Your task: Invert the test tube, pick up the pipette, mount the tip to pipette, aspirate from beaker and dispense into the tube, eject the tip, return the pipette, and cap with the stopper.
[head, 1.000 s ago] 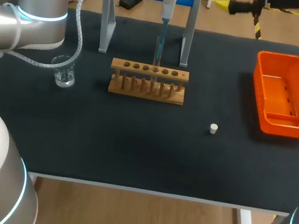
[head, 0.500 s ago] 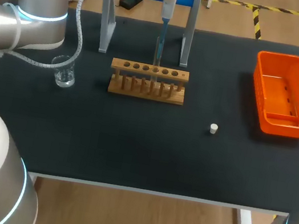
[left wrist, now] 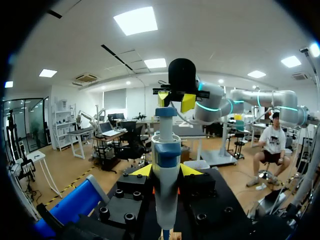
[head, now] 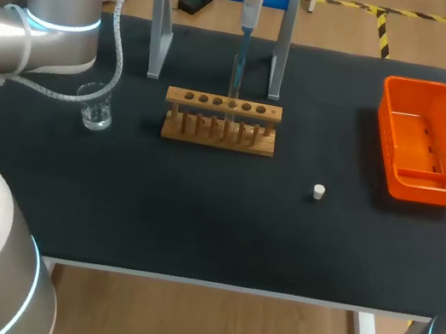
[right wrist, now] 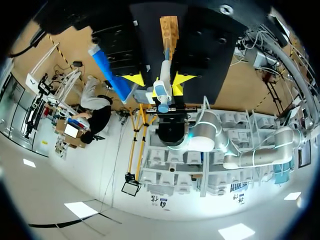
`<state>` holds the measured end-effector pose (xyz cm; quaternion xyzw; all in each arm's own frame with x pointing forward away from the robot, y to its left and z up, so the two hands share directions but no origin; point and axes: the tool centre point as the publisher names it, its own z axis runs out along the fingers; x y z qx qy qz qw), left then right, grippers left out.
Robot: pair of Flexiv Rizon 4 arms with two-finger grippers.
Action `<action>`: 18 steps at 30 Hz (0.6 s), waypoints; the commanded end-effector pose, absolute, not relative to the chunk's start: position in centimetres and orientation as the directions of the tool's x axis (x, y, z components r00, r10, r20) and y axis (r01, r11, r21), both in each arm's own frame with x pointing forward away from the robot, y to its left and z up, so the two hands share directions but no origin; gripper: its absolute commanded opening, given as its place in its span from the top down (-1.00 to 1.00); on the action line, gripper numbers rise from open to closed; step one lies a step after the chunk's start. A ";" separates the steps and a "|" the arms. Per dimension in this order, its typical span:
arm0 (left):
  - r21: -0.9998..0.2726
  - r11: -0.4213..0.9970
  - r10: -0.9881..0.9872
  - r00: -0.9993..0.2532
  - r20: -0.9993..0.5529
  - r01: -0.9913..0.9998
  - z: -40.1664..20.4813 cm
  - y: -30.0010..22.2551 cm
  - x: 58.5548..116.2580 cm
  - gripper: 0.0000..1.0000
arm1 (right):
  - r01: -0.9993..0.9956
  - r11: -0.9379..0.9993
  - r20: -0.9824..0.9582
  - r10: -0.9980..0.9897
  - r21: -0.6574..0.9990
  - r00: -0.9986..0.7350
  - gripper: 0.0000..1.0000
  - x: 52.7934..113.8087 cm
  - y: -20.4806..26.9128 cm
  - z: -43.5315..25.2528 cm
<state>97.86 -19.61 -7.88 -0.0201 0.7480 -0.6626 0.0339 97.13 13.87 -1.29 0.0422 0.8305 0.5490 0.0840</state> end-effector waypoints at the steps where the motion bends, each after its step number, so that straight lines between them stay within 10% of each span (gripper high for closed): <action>1: -0.993 0.119 -0.076 -0.997 -0.026 0.016 -7.9 -19.6 97.8 1.00 | -0.014 0.404 -0.081 0.148 0.915 -0.986 1.00 97.8 15.7 -0.2; 18: -0.993 0.119 -0.076 -0.997 -0.026 0.016 -7.9 -19.6 97.8 1.00 | 0.067 0.412 0.021 0.117 0.909 -0.993 1.00 99.2 21.2 1.5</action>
